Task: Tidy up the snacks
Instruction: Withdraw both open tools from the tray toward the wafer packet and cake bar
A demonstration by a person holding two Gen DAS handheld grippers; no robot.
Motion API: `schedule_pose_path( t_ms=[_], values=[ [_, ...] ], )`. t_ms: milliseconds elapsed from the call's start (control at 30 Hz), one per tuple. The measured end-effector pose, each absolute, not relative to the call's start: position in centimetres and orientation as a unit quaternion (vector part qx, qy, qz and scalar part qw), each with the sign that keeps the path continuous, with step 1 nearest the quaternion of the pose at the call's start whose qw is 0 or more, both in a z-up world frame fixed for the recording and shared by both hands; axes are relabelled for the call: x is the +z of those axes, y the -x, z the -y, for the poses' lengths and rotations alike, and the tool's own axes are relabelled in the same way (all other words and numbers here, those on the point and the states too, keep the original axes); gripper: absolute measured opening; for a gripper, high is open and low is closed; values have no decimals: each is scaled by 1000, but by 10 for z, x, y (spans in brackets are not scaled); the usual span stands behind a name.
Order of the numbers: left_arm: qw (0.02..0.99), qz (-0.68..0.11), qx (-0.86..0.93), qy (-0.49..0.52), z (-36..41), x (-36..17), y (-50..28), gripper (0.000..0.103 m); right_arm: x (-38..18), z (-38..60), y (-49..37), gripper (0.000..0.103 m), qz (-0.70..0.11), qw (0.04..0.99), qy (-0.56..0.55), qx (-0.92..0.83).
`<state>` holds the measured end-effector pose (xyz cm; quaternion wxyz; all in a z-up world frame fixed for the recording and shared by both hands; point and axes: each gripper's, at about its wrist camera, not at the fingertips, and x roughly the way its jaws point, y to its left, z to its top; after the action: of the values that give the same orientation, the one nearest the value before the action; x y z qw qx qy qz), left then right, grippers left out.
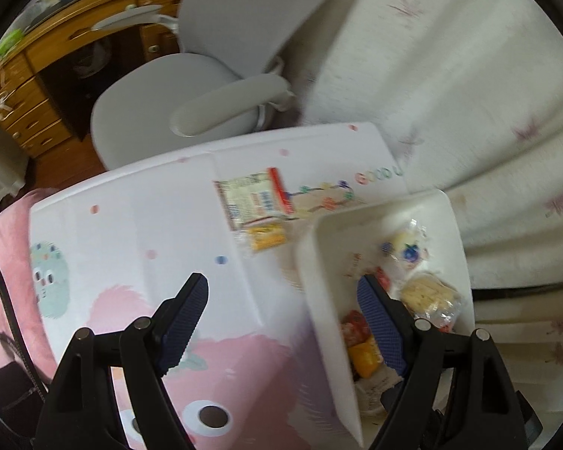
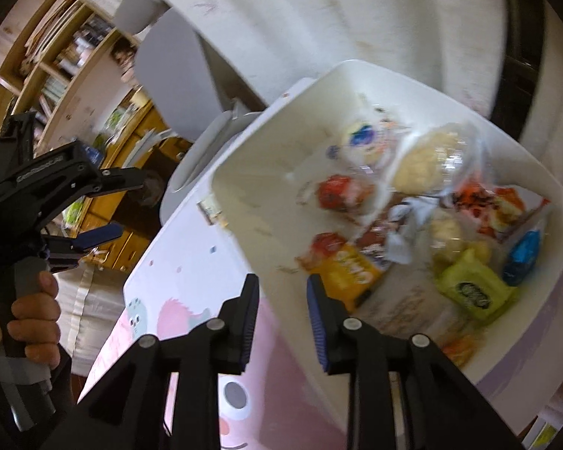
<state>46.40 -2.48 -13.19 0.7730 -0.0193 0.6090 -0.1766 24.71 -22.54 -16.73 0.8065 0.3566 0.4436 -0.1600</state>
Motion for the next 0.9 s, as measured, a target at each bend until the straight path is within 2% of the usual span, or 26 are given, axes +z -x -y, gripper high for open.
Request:
schedule_pose_path(
  t_ms=[233, 500, 567, 900],
  values=[
    [785, -601, -147, 24, -25, -128, -474, 81, -166, 195, -275, 33, -441, 812, -358, -134],
    [784, -605, -134, 18, -59, -126, -481, 81, -175, 167, -310, 44, -427, 801, -389, -157],
    [786, -604, -130, 12, -63, -127, -488, 81, -181, 163, -318, 50, -418, 794, -408, -169],
    [774, -618, -134, -7, -55, -172, -542, 81, -230, 156, -362, 58, -368, 786, -423, -262]
  ],
)
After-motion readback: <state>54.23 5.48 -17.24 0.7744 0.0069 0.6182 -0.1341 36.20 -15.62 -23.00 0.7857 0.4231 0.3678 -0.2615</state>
